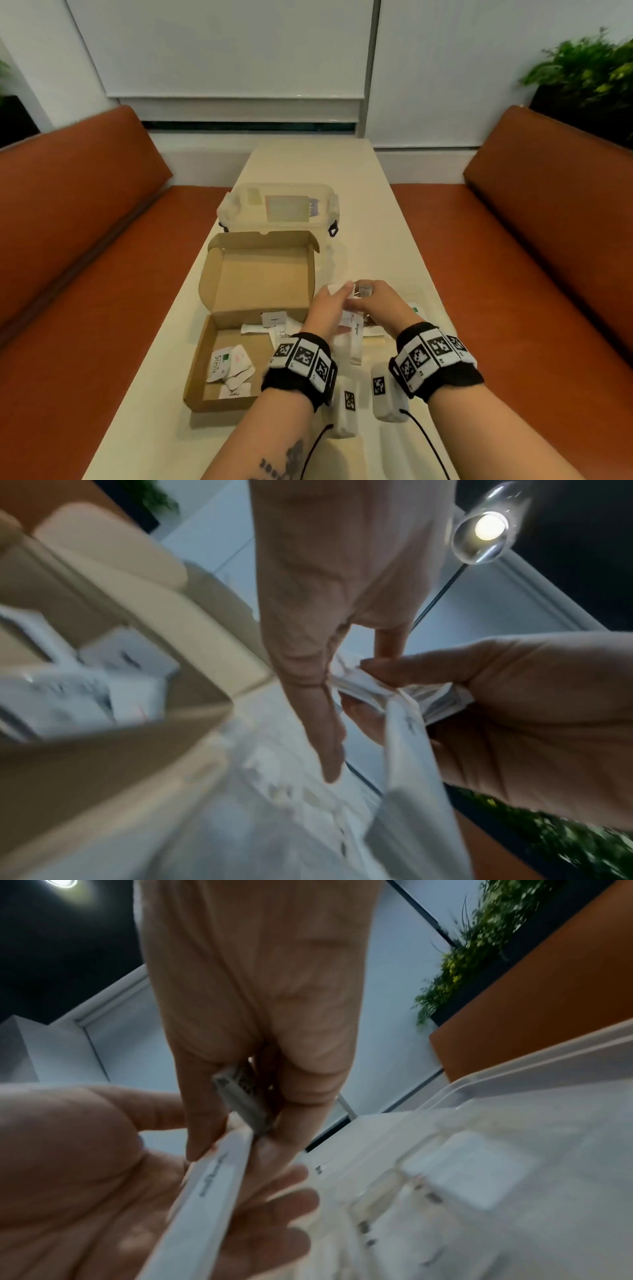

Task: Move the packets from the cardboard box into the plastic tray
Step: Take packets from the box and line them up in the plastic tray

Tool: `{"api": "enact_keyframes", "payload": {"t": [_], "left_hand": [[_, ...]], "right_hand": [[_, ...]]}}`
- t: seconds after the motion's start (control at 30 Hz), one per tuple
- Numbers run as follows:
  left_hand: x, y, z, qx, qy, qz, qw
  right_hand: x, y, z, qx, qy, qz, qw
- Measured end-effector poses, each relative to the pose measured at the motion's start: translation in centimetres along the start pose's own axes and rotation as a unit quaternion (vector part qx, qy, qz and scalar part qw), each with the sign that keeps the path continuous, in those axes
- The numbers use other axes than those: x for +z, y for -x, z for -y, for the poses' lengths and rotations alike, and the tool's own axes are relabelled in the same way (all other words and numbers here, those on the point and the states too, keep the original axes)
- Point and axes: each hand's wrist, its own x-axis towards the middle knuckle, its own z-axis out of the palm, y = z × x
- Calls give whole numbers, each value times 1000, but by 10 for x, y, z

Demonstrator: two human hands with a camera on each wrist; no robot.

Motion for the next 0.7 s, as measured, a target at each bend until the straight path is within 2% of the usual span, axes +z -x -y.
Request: {"api": "enact_keyframes", "payload": {"t": [0.2, 0.4, 0.57, 0.63, 0.7], "left_hand": [[47, -5, 12, 21, 39, 1, 999], [54, -15, 21, 2, 36, -54, 998], [46, -22, 25, 27, -5, -114, 993], [41, -20, 25, 33, -23, -104, 994], [40, -14, 24, 30, -37, -59, 997]], "right_hand": [[-37, 3, -33, 48, -15, -19, 999], [-46, -2, -51, 77, -79, -8, 994], [-48, -8, -52, 83, -87, -32, 992], [-49, -12, -50, 75, -102, -45, 991], [-49, -16, -47, 61, -112, -52, 990]]}}
